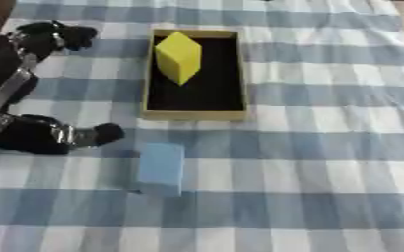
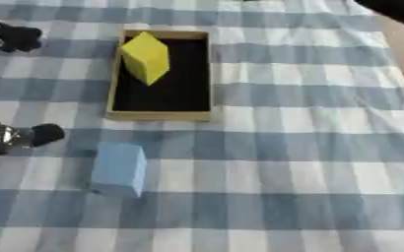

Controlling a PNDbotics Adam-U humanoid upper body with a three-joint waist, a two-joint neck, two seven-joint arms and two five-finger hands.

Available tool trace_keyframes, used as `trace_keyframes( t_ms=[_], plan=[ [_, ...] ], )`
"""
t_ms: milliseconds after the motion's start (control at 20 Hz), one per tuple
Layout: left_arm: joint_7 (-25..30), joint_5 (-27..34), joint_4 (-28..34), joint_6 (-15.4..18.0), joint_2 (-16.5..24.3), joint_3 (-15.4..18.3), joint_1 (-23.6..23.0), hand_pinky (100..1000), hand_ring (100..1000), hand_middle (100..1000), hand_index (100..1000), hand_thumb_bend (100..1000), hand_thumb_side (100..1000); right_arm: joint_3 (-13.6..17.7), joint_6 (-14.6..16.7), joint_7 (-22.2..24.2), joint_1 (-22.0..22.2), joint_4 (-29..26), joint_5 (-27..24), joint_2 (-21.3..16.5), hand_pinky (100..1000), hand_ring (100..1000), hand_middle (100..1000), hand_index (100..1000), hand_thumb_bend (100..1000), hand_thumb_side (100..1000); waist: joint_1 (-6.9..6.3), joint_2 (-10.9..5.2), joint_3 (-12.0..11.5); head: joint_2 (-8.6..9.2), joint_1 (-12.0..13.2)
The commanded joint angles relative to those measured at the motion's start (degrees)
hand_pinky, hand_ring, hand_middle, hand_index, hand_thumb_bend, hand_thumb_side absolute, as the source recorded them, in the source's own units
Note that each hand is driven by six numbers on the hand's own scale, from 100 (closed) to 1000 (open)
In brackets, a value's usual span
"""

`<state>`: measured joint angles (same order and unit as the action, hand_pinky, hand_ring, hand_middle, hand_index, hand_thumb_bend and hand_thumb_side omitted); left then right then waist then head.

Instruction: Pick up objects on the table and place them in the box.

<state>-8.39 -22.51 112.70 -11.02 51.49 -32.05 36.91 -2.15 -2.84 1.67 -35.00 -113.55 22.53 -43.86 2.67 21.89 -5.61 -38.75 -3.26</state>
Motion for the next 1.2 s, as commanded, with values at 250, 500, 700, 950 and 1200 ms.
trace_keyframes(
  t_ms=[250,500,700,950,1200],
  plan=[
    [6.30,-0.17,-3.44,-3.90,-5.46,-8.96,5.88,742,749,721,900,633,661,0.61,-0.58,-3.38,1.31,-1.04,0.26,-2.03,824,820,627,832,109,875,-0.06,-1.67,-0.76,-0.03,-0.99],
    [10.86,1.00,-5.73,-4.04,-8.26,-11.79,7.86,753,765,739,910,582,616,0.75,-0.96,-3.92,1.88,-1.04,0.14,-1.74,823,817,624,831,107,875,-0.06,-1.83,-0.92,-0.19,-1.29],
    [14.71,1.23,-7.21,-3.46,-10.01,-13.13,8.61,754,773,751,921,501,557,0.90,-1.25,-4.24,2.25,-1.04,-0.04,-1.37,822,815,621,831,107,877,-0.11,-1.89,-0.90,-0.34,-1.33],
    [19.51,1.15,-8.29,-2.30,-10.59,-13.73,8.58,766,798,789,945,445,516,0.96,-1.48,-4.71,2.56,-1.04,-0.40,-1.06,821,810,616,829,104,879,-0.26,-1.89,-0.77,-0.42,-1.44],
    [24.30,1.47,-7.24,-0.98,-9.13,-13.12,8.45,789,824,808,960,507,547,0.84,-1.77,-4.81,3.02,-1.04,-0.64,-0.84,820,807,611,828,100,883,-0.56,-1.91,-0.78,-0.53,-1.56]
  ],
)
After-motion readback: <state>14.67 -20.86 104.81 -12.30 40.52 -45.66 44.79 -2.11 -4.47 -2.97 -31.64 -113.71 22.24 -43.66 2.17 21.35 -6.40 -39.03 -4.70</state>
